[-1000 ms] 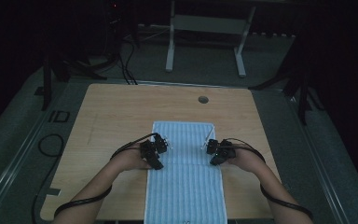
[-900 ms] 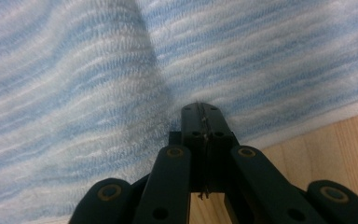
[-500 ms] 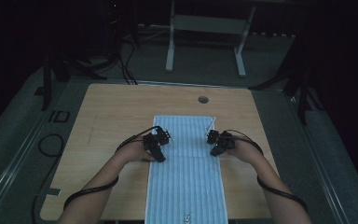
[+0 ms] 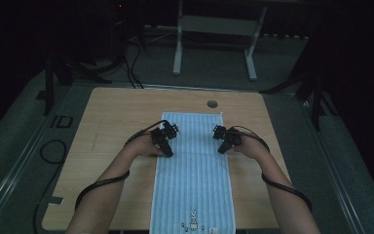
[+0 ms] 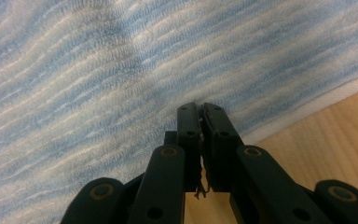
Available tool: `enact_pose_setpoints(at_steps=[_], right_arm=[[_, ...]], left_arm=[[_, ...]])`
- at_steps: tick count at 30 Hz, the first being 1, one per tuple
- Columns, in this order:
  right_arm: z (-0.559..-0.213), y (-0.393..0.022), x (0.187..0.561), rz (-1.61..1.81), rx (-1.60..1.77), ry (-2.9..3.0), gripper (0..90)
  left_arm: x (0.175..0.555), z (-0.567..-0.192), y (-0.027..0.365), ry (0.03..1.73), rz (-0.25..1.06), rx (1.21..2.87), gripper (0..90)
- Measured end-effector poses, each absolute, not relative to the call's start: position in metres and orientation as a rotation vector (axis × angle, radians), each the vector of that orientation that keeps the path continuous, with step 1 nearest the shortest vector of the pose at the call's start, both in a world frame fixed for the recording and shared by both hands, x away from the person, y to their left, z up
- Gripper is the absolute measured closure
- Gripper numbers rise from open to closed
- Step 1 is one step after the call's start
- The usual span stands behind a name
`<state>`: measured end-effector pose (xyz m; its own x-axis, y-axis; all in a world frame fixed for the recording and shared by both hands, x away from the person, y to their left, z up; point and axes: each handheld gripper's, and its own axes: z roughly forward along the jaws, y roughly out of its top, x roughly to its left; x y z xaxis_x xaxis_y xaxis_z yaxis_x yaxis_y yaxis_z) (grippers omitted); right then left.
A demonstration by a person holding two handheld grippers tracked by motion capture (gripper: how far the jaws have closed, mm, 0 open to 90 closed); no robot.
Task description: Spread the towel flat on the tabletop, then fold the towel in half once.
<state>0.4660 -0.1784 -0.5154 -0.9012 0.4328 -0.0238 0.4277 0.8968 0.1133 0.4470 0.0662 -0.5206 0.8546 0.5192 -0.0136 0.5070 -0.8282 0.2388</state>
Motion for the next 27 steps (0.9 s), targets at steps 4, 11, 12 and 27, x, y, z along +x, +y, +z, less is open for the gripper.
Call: enact_pose_setpoints(at_steps=[4,11,12,27], right_arm=[[-0.515,-0.178,0.472,0.147,0.695,3.004,84.7],[-0.51,-0.181,0.473,0.19,0.657,3.013,75.4],[-0.507,-0.182,0.471,0.224,0.638,3.024,71.1],[-0.501,-0.19,0.469,0.189,0.33,3.012,51.0]], left_arm=[[0.453,-0.521,0.066,0.813,0.077,2.784,48.3],[0.45,-0.514,0.072,0.809,0.13,2.777,48.2],[0.448,-0.511,0.073,0.798,0.166,2.78,48.2],[0.446,-0.508,0.095,0.723,0.207,2.805,45.7]])
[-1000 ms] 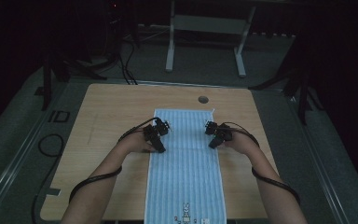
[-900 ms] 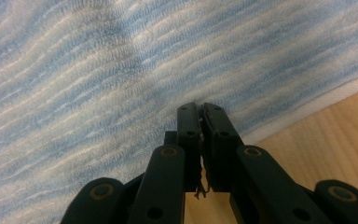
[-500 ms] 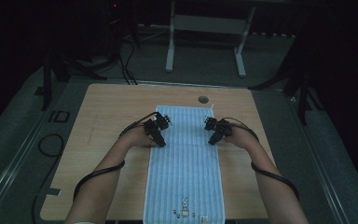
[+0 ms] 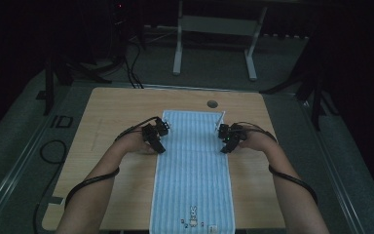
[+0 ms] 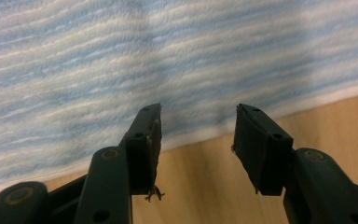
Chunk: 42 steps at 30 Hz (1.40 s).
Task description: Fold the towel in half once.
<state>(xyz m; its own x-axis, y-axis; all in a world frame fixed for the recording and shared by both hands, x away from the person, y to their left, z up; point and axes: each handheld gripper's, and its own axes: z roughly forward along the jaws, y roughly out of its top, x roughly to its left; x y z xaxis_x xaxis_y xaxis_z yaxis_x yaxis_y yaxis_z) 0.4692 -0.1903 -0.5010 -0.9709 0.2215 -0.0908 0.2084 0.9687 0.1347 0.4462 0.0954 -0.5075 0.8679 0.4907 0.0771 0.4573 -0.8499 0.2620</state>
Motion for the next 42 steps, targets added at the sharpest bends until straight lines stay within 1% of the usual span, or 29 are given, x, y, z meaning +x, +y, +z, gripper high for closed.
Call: enact_pose_setpoints(at_steps=[2,5,10,11,12,13,14,15,16,17,18,20,21,22,23,25,28,31,32,35,36,37,38,42], right_arm=[[-0.499,-0.185,0.475,0.177,0.28,3.005,51.9],[-0.5,-0.183,0.477,0.156,0.245,3.005,52.9],[-0.512,-0.181,0.483,0.037,0.227,3.028,54.8],[-0.514,-0.18,0.482,0.02,0.215,3.028,56.1],[-0.515,-0.179,0.483,0.03,0.213,3.043,59.2],[-0.515,-0.179,0.483,0.03,0.213,3.043,59.2],[-0.515,-0.177,0.483,0.014,0.216,3.06,63.3],[-0.515,-0.177,0.483,0.014,0.216,3.06,63.3],[-0.515,-0.176,0.485,-0.006,0.221,3.083,66.9],[-0.515,-0.176,0.485,-0.006,0.221,3.083,66.9],[-0.515,-0.175,0.485,-0.017,0.228,3.095,71.0],[-0.515,-0.172,0.483,-0.036,0.23,3.109,79.6],[-0.515,-0.172,0.483,-0.036,0.23,3.109,79.6],[-0.515,-0.171,0.481,-0.019,0.223,3.111,83.6],[-0.515,-0.171,0.481,-0.019,0.223,3.111,83.6],[-0.515,-0.172,0.481,-0.005,0.235,3.111,85.2],[-0.515,-0.174,0.48,0.026,0.261,3.098,86.1],[-0.513,-0.173,0.478,0.026,0.246,3.08,86.3],[-0.507,-0.173,0.475,0.038,0.229,3.051,86.3],[-0.501,-0.173,0.473,0.056,0.224,3.035,86.3],[-0.491,-0.175,0.47,0.088,0.213,3.016,86.3],[-0.491,-0.175,0.47,0.088,0.213,3.016,86.3],[-0.48,-0.178,0.464,0.123,0.21,2.988,86.3],[-0.466,-0.182,0.453,0.186,0.204,2.963,86.3]], left_arm=[[0.451,-0.507,0.09,0.7,0.23,2.838,45.7],[0.453,-0.508,0.087,0.696,0.22,2.843,45.6],[0.456,-0.511,0.078,0.67,0.219,2.886,45.5],[0.457,-0.513,0.077,0.667,0.219,2.894,45.6],[0.458,-0.516,0.077,0.675,0.207,2.906,45.6],[0.458,-0.516,0.077,0.675,0.207,2.906,45.7],[0.458,-0.519,0.077,0.678,0.19,2.9,47.0],[0.458,-0.519,0.077,0.678,0.19,2.9,48.2],[0.458,-0.519,0.08,0.696,0.157,2.872,49.2],[0.458,-0.519,0.08,0.696,0.157,2.872,53.1],[0.458,-0.519,0.081,0.696,0.13,2.863,53.1],[0.455,-0.519,0.082,0.673,0.106,2.851,63.7],[0.455,-0.519,0.082,0.673,0.106,2.851,68.0],[0.452,-0.519,0.079,0.647,0.097,2.861,72.6],[0.452,-0.519,0.079,0.647,0.097,2.861,78.2],[0.45,-0.518,0.075,0.623,0.097,2.887,84.0],[0.447,-0.515,0.07,0.593,0.14,2.928,85.4],[0.445,-0.511,0.072,0.603,0.16,2.905,85.6],[0.444,-0.504,0.077,0.626,0.18,2.87,85.6],[0.442,-0.496,0.081,0.634,0.207,2.845,85.5],[0.436,-0.487,0.086,0.62,0.226,2.826,85.5],[0.436,-0.487,0.086,0.62,0.226,2.826,85.4],[0.43,-0.479,0.09,0.627,0.231,2.803,85.3],[0.418,-0.469,0.095,0.615,0.248,2.795,85.0]])
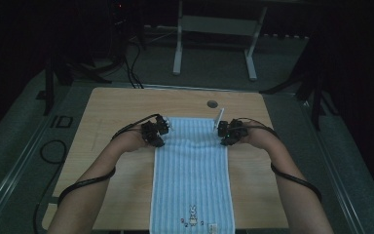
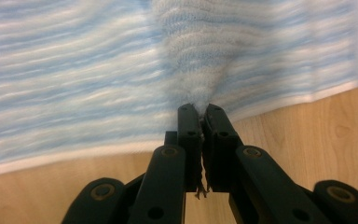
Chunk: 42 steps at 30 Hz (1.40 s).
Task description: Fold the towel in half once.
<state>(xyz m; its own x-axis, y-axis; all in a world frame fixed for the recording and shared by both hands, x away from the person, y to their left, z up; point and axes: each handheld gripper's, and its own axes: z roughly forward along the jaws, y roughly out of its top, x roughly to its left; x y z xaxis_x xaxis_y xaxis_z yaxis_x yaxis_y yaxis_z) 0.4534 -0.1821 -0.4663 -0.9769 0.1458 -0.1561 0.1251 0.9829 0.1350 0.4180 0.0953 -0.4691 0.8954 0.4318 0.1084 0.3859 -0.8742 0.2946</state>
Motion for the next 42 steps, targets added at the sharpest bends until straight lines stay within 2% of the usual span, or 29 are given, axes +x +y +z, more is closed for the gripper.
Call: enact_pose_setpoints(at_steps=[4,11,16,20,29,30,36,38,39,40,41,42], right_arm=[[-0.457,-0.185,0.426,0.198,0.146,2.944,86.2],[-0.45,-0.18,0.385,0.215,0.018,2.917,86.2],[-0.464,-0.17,0.345,0.226,-0.102,2.951,86.0],[-0.479,-0.169,0.329,0.207,-0.133,2.992,86.0],[-0.506,-0.179,0.323,0.169,-0.104,3.051,86.0],[-0.512,-0.178,0.321,0.161,-0.109,3.063,86.0],[-0.512,-0.178,0.321,0.155,-0.098,3.081,82.5],[-0.505,-0.179,0.321,0.148,-0.103,3.078,76.6],[-0.505,-0.179,0.321,0.148,-0.103,3.078,76.6],[-0.498,-0.18,0.323,0.172,-0.091,3.076,70.5],[-0.484,-0.184,0.33,0.23,-0.065,3.061,68.9],[-0.479,-0.185,0.333,0.237,-0.05,3.056,68.1]], left_arm=[[0.392,-0.457,0.105,0.607,0.276,2.741,84.0],[0.359,-0.459,0.108,0.55,0.269,2.763,83.9],[0.332,-0.478,0.106,0.486,0.179,2.799,81.0],[0.325,-0.486,0.108,0.472,0.149,2.819,81.0],[0.322,-0.506,0.111,0.475,0.07,2.841,81.0],[0.32,-0.513,0.108,0.463,0.027,2.849,81.0],[0.321,-0.514,0.105,0.466,-0.024,2.851,79.5],[0.323,-0.505,0.106,0.465,-0.047,2.844,72.9],[0.323,-0.505,0.106,0.465,-0.047,2.844,67.9],[0.326,-0.499,0.107,0.461,-0.041,2.851,67.9],[0.332,-0.49,0.109,0.467,0.019,2.841,62.0],[0.338,-0.485,0.11,0.495,0.044,2.83,61.5]])
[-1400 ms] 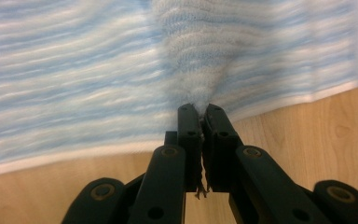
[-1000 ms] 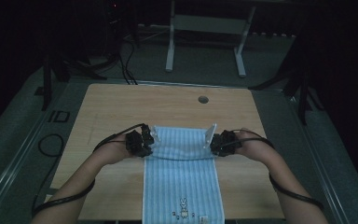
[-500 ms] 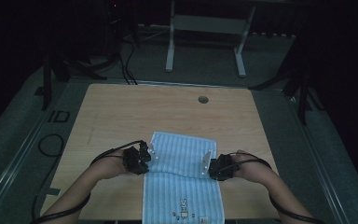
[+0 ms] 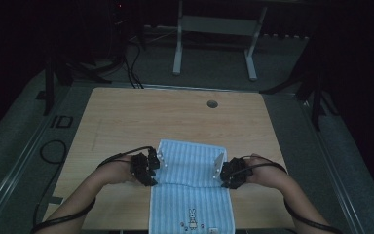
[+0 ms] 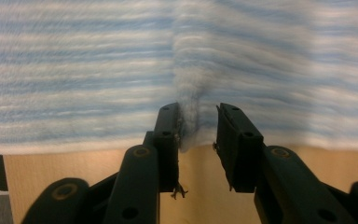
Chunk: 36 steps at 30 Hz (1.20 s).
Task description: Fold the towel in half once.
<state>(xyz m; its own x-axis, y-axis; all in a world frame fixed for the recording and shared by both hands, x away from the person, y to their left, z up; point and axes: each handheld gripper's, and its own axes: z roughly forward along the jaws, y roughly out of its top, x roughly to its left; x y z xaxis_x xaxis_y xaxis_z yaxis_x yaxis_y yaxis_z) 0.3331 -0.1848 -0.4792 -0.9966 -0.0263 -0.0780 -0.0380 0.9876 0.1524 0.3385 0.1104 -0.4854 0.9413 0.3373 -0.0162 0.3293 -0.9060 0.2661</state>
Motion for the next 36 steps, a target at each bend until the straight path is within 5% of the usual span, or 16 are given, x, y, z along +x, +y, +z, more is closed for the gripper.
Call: enact_pose_setpoints(at_steps=[21,36], right_arm=[[-0.477,-0.198,0.444,0.195,0.305,3.0,60.2],[-0.508,-0.184,0.487,0.154,0.421,2.971,58.3]], left_arm=[[0.441,-0.496,0.11,0.751,0.212,2.77,51.4],[0.464,-0.513,0.09,0.778,0.27,2.826,47.6]])
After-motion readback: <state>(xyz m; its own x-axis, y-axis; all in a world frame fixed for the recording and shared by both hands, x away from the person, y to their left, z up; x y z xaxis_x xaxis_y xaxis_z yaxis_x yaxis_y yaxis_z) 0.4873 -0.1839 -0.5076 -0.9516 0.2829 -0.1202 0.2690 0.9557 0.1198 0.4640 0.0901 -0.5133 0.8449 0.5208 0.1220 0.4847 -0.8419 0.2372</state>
